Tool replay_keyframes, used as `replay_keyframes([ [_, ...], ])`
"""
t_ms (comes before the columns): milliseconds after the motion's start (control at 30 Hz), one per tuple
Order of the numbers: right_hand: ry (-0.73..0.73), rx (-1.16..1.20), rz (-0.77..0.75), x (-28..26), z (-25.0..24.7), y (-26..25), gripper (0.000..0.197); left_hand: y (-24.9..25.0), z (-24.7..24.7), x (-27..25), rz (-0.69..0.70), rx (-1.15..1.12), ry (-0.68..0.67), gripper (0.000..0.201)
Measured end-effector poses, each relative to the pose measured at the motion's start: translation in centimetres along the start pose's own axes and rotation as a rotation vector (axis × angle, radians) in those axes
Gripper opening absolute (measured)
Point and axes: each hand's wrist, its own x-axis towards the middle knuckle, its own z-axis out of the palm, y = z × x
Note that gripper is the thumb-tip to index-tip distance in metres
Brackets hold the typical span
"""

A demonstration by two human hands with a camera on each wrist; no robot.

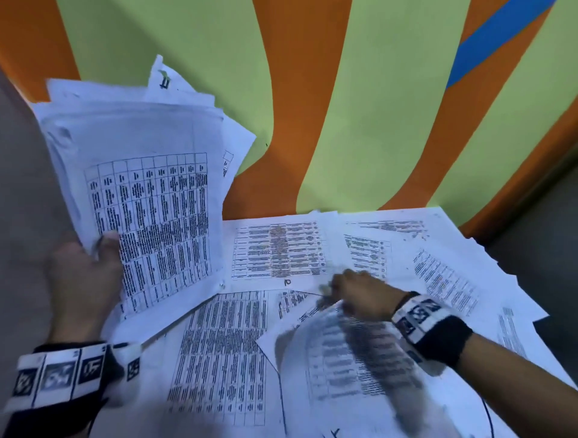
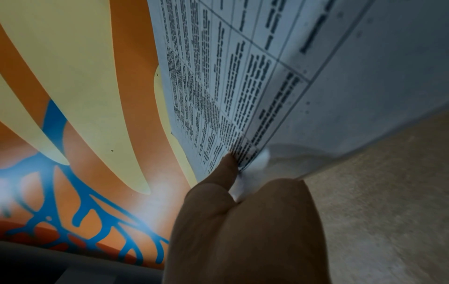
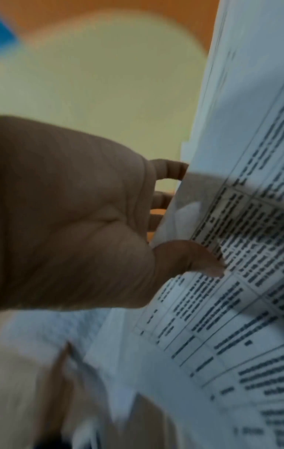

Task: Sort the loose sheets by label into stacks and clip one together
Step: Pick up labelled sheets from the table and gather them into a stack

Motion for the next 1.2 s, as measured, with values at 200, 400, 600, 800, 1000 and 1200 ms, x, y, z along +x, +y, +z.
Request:
replay_keyframes([
  [200, -0.077, -0.164, -0.268, 4.3, 2.1, -4.5, 0.036, 11.8, 1.5, -7.1, 0.103, -0.041, -0.044, 0.038],
  [400, -0.135, -0.239, -0.264, 5.7, 1.3, -5.4, 0.034, 11.5, 1.0, -7.6, 0.152, 0.074, -0.064, 0.029],
  [600, -0.14, -0.121, -0.27, 5.5, 0.0, -5.8, 0.009, 12.6, 0.7, -8.3, 0.16, 0.099, -0.034, 0.028],
  [800, 0.002, 0.191, -0.201, 4.5, -1.5, -5.7, 0.026, 11.7, 0.6, -8.2, 0.16, 0.055, -0.029, 0.028],
  [1000, 0.193, 0.483, -0.187, 3.7, -6.9, -4.9, 0.028, 10.8, 1.4, -8.6, 0.055, -0.007, -0.075, 0.034],
  [1200, 0.463, 1.031, -0.225, 0.2, -15.4, -4.7, 0.011, 12.2, 1.5, -8.9, -0.058, -0.096, -0.099, 0.033],
])
